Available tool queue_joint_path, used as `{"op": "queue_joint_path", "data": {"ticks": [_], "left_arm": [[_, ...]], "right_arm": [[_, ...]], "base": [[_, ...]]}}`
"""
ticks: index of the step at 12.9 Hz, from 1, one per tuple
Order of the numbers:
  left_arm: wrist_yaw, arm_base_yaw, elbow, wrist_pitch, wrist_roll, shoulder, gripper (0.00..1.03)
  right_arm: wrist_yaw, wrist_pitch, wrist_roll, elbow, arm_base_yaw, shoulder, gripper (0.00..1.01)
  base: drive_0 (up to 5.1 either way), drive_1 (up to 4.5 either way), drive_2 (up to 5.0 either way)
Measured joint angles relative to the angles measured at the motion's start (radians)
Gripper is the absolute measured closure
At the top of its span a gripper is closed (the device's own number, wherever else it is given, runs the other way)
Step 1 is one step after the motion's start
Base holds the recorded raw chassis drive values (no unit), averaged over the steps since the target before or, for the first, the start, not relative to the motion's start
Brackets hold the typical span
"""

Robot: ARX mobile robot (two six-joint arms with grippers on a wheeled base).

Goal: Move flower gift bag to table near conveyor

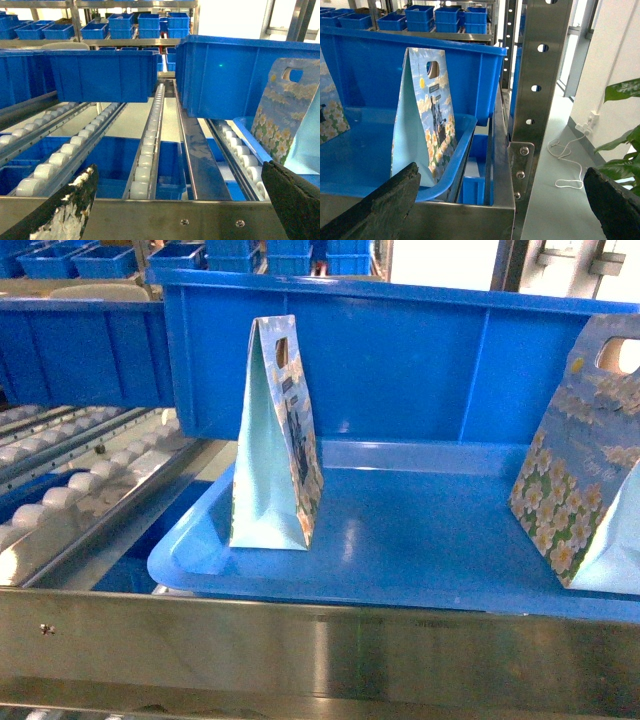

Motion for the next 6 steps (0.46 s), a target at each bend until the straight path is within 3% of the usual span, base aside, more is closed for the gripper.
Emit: {"op": "queue_joint_path", "data": {"ticks": [6], "left_arm": [[0.000, 0.000, 0.000, 0.000, 0.000, 0.000, 0.05]], "right_arm": [[0.000, 0.000, 0.000, 0.000, 0.000, 0.000, 0.03]], "base": [[0.0, 0.00, 0.0]]}}
